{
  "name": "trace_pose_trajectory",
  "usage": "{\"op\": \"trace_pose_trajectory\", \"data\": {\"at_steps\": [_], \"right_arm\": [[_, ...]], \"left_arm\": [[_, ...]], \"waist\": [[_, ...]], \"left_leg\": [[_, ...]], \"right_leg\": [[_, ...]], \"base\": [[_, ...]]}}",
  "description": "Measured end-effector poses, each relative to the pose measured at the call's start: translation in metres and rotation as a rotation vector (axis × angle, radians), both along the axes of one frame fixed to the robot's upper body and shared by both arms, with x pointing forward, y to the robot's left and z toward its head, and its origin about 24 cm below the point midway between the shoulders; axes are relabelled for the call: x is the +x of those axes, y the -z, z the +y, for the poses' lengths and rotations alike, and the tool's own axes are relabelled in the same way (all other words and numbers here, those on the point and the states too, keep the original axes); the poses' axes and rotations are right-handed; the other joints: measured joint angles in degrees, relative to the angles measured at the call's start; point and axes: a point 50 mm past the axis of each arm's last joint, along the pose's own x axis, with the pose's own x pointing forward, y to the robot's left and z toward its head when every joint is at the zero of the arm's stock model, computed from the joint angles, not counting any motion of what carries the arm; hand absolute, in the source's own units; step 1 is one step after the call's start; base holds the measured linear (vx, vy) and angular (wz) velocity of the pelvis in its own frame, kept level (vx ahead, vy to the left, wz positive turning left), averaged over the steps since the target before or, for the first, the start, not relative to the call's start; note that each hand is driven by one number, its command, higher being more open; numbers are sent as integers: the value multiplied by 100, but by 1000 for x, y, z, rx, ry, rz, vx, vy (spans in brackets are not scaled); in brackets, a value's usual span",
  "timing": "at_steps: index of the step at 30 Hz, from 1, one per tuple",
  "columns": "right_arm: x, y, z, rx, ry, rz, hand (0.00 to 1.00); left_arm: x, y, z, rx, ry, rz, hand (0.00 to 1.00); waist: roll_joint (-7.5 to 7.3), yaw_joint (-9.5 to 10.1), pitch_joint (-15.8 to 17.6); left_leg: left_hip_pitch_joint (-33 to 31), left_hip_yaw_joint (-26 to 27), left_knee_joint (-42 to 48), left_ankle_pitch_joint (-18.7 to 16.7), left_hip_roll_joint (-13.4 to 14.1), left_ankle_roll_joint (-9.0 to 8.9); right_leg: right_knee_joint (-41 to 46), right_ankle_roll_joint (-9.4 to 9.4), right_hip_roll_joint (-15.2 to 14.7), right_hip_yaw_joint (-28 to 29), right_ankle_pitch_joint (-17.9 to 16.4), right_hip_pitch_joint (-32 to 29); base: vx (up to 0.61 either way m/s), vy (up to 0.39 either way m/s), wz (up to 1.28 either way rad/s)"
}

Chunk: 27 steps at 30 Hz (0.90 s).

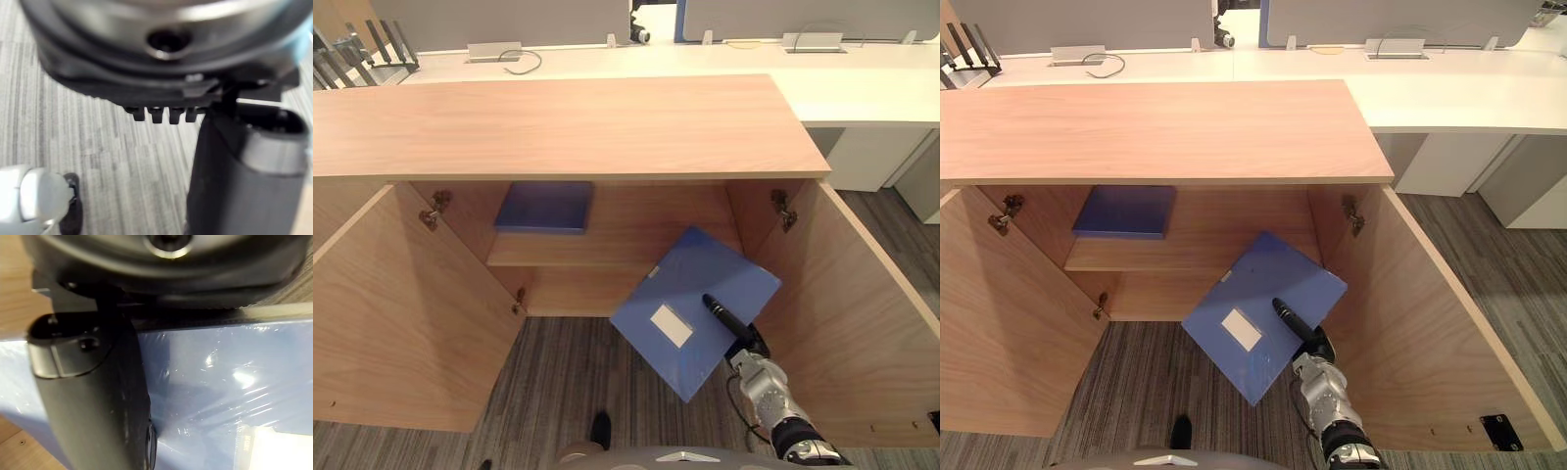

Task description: Walk over to the cabinet, pick up the folder, carry it to the office cabinet, place the folder inside the office cabinet, then close the office cabinet door

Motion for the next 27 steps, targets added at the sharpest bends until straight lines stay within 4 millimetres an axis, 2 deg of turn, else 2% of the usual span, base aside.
{"op": "trace_pose_trajectory", "data": {"at_steps": [7,11,13,15,17,18,19,20,23,24,25,26,27], "right_arm": [[18,-10,16,27,-54,-46,0],[35,-25,34,82,-82,-121,0],[41,-33,42,114,-88,-168,0],[43,-36,44,123,-90,-186,0],[46,-41,46,128,-96,-208,0],[47,-42,46,129,-95,-217,0],[49,-46,45,141,-84,-237,0],[52,-52,48,151,-93,-266,0],[55,-59,51,156,-112,-309,0],[55,-59,52,157,-113,-308,0],[55,-60,53,160,-116,-313,0],[54,-62,59,174,-122,-327,0],[54,-64,64,188,-125,-335,0]], "left_arm": [[21,3,-16,-47,323,-24,100],[40,2,-24,-23,620,-9,100],[46,2,-31,-20,763,4,100],[48,2,-32,-13,796,-1,100],[49,1,-30,3,851,6,100],[51,1,-31,5,863,4,100],[52,0,-31,6,883,2,100],[55,0,-32,8,893,-6,100],[56,0,-35,2,909,-10,100],[55,0,-35,2,909,-8,100],[55,0,-35,4,909,-9,100],[55,-1,-29,21,907,-5,100],[54,-2,-24,36,903,2,100]], "waist": [[50,63,152],[-16,110,299],[22,202,354],[102,204,429],[154,200,496],[191,198,531],[298,159,583],[303,156,606],[406,144,674],[401,145,675],[301,151,687],[60,168,699],[-120,186,697]], "left_leg": [[-6,70,-1,-38,-87,58],[-73,204,23,-132,-202,151],[-37,338,31,-212,-238,253],[108,383,33,-214,-196,320],[292,394,206,-377,-154,462],[343,390,254,-430,-129,505],[358,330,393,-580,-68,594],[345,314,500,-676,-24,632],[385,209,734,-820,62,582],[414,193,759,-845,55,556],[471,149,809,-892,-29,489],[518,86,794,-940,-209,414],[530,80,800,-977,-328,385]], "right_leg": [[15,89,-94,53,7,-50],[146,220,-227,205,-41,-247],[633,378,-256,359,-77,-503],[1145,432,-201,391,-47,-667],[1954,616,-188,334,69,-881],[2179,647,-178,294,134,-935],[2287,428,-181,135,-42,-1022],[2302,245,-162,-59,-170,-1192],[2208,212,-75,-390,-169,-1651],[2100,223,-77,-413,-147,-1662],[1692,269,-102,-447,65,-1651],[1324,252,-218,-489,622,-1655],[1183,204,-305,-512,866,-1667]], "base": [[-27,12,-5],[3,44,-15],[62,59,-36],[78,50,-19],[99,57,-7],[95,69,5],[88,89,5],[80,84,8],[91,41,22],[124,-15,40],[129,-68,45],[138,-96,44],[147,-154,22]]}}
